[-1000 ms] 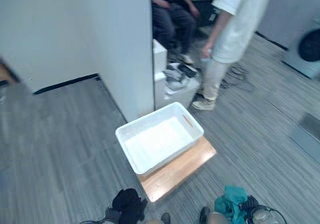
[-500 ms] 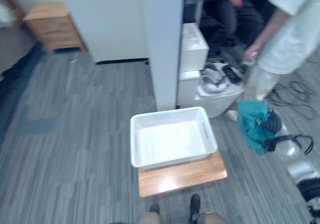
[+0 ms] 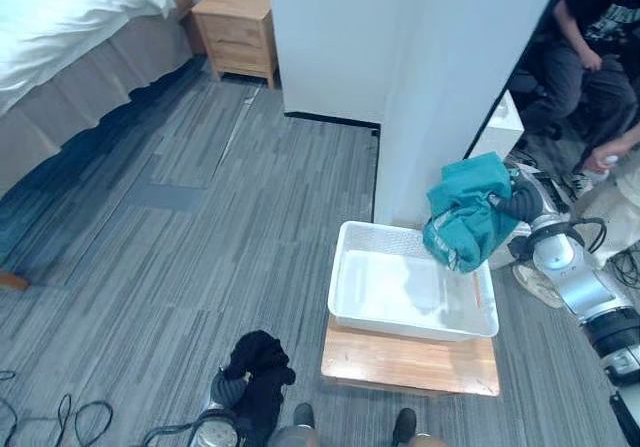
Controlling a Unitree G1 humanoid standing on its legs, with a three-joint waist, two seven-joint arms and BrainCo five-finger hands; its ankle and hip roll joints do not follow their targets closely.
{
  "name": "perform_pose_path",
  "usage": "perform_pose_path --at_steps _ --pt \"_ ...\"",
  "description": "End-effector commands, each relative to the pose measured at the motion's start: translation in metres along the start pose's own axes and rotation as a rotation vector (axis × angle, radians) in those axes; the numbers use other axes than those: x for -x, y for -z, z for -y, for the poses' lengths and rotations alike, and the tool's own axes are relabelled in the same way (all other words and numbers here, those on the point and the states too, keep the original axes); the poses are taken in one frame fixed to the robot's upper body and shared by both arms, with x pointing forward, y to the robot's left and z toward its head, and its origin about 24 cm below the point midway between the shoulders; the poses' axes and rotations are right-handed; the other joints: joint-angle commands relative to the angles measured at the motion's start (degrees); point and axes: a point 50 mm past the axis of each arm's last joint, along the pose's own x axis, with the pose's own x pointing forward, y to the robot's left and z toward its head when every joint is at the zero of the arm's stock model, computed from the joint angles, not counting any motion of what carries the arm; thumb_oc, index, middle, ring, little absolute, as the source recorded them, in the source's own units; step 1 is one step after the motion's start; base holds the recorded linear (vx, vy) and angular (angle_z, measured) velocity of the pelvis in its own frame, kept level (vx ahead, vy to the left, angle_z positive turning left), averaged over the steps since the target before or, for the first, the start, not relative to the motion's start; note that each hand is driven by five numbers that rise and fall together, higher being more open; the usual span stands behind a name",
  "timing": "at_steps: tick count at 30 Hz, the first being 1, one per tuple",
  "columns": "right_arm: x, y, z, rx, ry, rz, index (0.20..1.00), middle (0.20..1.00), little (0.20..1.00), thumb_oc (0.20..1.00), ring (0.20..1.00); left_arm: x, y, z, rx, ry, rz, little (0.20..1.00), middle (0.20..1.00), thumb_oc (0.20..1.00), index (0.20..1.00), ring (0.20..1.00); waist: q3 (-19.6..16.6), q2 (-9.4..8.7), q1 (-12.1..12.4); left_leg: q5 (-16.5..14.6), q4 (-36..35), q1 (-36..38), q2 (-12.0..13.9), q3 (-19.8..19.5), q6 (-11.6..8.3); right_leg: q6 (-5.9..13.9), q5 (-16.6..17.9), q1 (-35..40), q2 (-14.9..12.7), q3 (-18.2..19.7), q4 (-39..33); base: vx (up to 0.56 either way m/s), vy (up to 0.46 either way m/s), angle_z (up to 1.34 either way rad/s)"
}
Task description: Tidy up the quilt and then pick up the clothes from the bed and put them into the laundry hamper.
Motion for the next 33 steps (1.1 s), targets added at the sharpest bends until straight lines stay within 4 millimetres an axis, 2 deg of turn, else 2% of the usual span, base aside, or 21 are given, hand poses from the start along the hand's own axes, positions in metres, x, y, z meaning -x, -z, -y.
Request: perform_pose_path --at_steps 1,2,3,4,5,11,12,14,16,19,20,21,24,25,26,27,28,30,32,33 --pt "-0.009 0.007 0.024 0.048 0.087 -0.020 0.200 0.200 0.200 0.200 0.200 -0.001 -0.053 -0.016 0.092 0.018 0.273 0.200 0.200 0.200 0.200 0.200 -1.1 3.85 2.1 -0.6 -0.5 -2.0 3.1 -2.2 -4.23 2.08 -12.2 1.6 2.6 -1.6 0.5 -0.03 -0.026 0.29" --pt "-0.009 0.007 0.024 0.046 0.087 -0.020 0.200 0.200 0.200 0.200 0.200 0.000 -0.053 -0.016 0.091 0.018 0.272 0.200 0.200 0.200 0.200 0.200 -1.2 3.76 2.0 -0.6 -0.5 -2.1 3.1 -2.3 -4.24 2.07 -12.2 1.6 2.6 -1.6 0.5 -0.03 -0.024 0.24" --pt "-0.008 0.013 0.019 0.045 0.075 -0.049 0.200 0.200 0.200 0.200 0.200 0.002 -0.063 -0.023 0.103 0.009 0.325 0.200 0.200 0.200 0.200 0.200 -1.1 3.94 2.3 -0.4 -0.5 -2.4 3.1 -2.6 -4.31 2.04 -12.1 1.5 2.6 -1.9 0.4 -0.03 -0.024 0.20" --pt "-0.006 0.025 0.011 0.053 0.046 -0.112 1.000 1.000 1.000 1.000 1.000 0.006 -0.082 -0.036 0.112 -0.019 0.417 0.200 0.200 0.200 0.200 0.200 -0.9 4.30 2.8 -0.3 -0.5 -3.0 2.9 -3.1 -4.50 2.02 -12.1 1.3 2.6 -2.3 0.1 -0.03 -0.023 0.23" --pt "-0.006 0.025 0.010 0.052 0.046 -0.111 1.000 1.000 1.000 1.000 1.000 0.006 -0.082 -0.036 0.113 -0.019 0.416 0.200 0.200 0.200 0.200 0.200 -0.9 4.27 2.8 -0.2 -0.5 -3.0 2.9 -3.1 -4.51 2.02 -12.1 1.3 2.6 -2.3 0.1 -0.04 -0.022 0.23" --pt "-0.003 0.048 -0.014 0.298 -0.099 -0.201 1.000 1.000 1.000 1.000 1.000 0.020 -0.148 -0.072 0.149 -0.135 0.718 0.200 0.200 0.200 0.200 0.200 -0.7 4.93 1.9 0.1 -0.5 -2.8 3.1 -3.0 -5.13 1.90 -12.2 1.8 2.5 -2.2 -0.1 -0.02 -0.004 0.08" --pt "-0.003 0.048 -0.014 0.298 -0.099 -0.201 1.000 1.000 1.000 1.000 1.000 0.020 -0.148 -0.072 0.149 -0.135 0.718 0.200 0.200 0.200 0.200 0.200 -0.8 4.91 1.9 0.1 -0.5 -3.0 3.1 -3.0 -5.12 1.90 -12.2 1.7 2.5 -2.2 -0.1 0.00 0.000 0.00" --pt "0.011 0.058 -0.033 0.418 -0.175 -0.198 1.000 1.000 1.000 1.000 1.000 0.025 -0.186 -0.079 0.052 -0.163 0.869 0.200 0.200 0.200 0.200 0.200 -1.2 5.04 -1.0 -0.7 -0.5 -1.4 3.5 -1.5 -5.27 1.98 -12.3 2.1 2.7 -0.4 -0.1 0.01 0.009 -0.04" --pt "0.015 0.060 -0.036 0.430 -0.187 -0.193 1.000 1.000 1.000 1.000 1.000 0.024 -0.193 -0.080 0.022 -0.175 0.888 0.200 0.200 0.200 0.200 0.200 -1.5 4.99 -1.7 -0.6 -0.5 -1.4 3.5 -1.0 -5.22 2.00 -12.1 1.8 2.7 0.0 -0.1 0.02 0.011 -0.15" --pt "0.045 0.076 -0.043 0.416 -0.212 -0.219 1.000 1.000 1.000 1.000 1.000 0.020 -0.213 -0.079 -0.071 -0.224 0.933 0.200 0.200 0.200 0.200 0.200 -2.1 4.83 -4.9 -1.4 -0.5 0.2 3.8 1.5 -5.25 2.36 -11.9 1.8 2.7 2.2 -0.1 0.05 0.003 -0.43" --pt "0.065 0.090 -0.046 0.392 -0.222 -0.270 1.000 1.000 1.000 1.000 1.000 0.018 -0.228 -0.079 -0.104 -0.256 0.958 0.200 0.200 0.200 0.200 0.200 -2.5 4.82 -7.3 -2.1 -0.5 1.2 4.0 2.8 -5.25 2.62 -11.8 1.8 2.6 3.3 -0.1 0.06 -0.007 -0.41" --pt "0.076 0.097 -0.047 0.384 -0.226 -0.294 1.000 1.000 1.000 1.000 1.000 0.016 -0.236 -0.079 -0.116 -0.271 0.968 0.200 0.200 0.200 0.200 0.200 -2.6 4.78 -8.5 -2.2 -0.5 1.5 4.0 3.5 -5.22 2.71 -11.8 1.6 2.7 4.0 -0.1 0.05 -0.013 -0.55" --pt "0.106 0.113 -0.052 0.350 -0.249 -0.369 1.000 1.000 1.000 1.000 1.000 0.006 -0.258 -0.077 -0.148 -0.318 0.971 0.200 0.200 0.200 0.200 0.200 -2.9 4.81 -11.9 -2.5 -0.5 2.0 4.3 6.2 -5.11 3.09 -11.1 0.5 2.8 6.3 -0.1 0.01 -0.010 -0.65" --pt "0.116 0.118 -0.053 0.342 -0.258 -0.399 1.000 1.000 1.000 1.000 1.000 0.000 -0.263 -0.079 -0.164 -0.344 0.951 0.200 0.200 0.200 0.200 0.200 -2.9 4.87 -13.1 -2.6 -0.5 2.1 4.4 7.2 -5.14 3.27 -10.9 -0.1 2.9 7.3 -0.1 0.02 -0.004 -0.68" --pt "0.129 0.125 -0.056 0.343 -0.279 -0.433 1.000 1.000 1.000 1.000 1.000 -0.013 -0.271 -0.079 -0.194 -0.374 0.902 0.200 0.200 0.200 0.200 0.200 -2.7 5.07 -15.6 -3.0 -0.5 2.5 4.6 8.8 -5.16 3.71 -10.6 -0.9 2.9 8.8 -0.1 -0.01 0.004 -0.88" --pt "0.136 0.130 -0.057 0.345 -0.287 -0.457 1.000 1.000 1.000 1.000 1.000 -0.019 -0.273 -0.078 -0.213 -0.386 0.874 0.200 0.200 0.200 0.200 0.200 -2.5 5.23 -16.6 -3.0 -0.5 2.3 4.7 9.7 -5.16 3.93 -10.3 -1.8 3.0 9.6 -0.1 -0.03 -0.001 -0.80" --pt "0.136 0.130 -0.057 0.344 -0.286 -0.458 1.000 1.000 1.000 1.000 1.000 -0.019 -0.274 -0.078 -0.213 -0.386 0.876 0.200 0.200 0.200 0.200 0.200 -2.6 5.24 -16.4 -2.8 -0.5 2.0 4.7 9.9 -5.17 3.85 -10.0 -2.2 3.0 9.8 -0.1 -0.04 -0.009 -0.81" --pt "0.147 0.133 -0.062 0.333 -0.306 -0.481 1.000 1.000 1.000 1.000 1.000 -0.038 -0.276 -0.076 -0.265 -0.399 0.776 0.200 0.200 0.200 0.200 0.200 -1.4 5.75 -19.4 -2.8 -0.5 1.3 4.8 12.4 -5.29 4.34 -9.1 -4.9 3.2 12.1 -0.1 -0.08 0.001 -0.49" --pt "0.150 0.134 -0.062 0.326 -0.304 -0.489 1.000 1.000 1.000 1.000 1.000 -0.044 -0.275 -0.075 -0.269 -0.395 0.737 0.200 0.200 0.200 0.200 0.200 -1.0 6.02 -20.0 -2.7 -0.5 0.7 4.9 13.0 -5.29 4.45 -8.7 -6.1 3.3 12.7 0.0 -0.09 0.010 -0.62" --pt "0.149 0.134 -0.068 0.312 -0.305 -0.500 1.000 1.000 1.000 1.000 1.000 -0.055 -0.272 -0.070 -0.230 -0.376 0.662 0.200 0.200 0.200 0.200 0.200 0.2 6.49 -21.2 -2.2 -0.5 -0.7 4.9 14.1 -5.25 4.60 -8.1 -8.5 3.3 13.9 0.3 -0.11 0.012 -0.57"
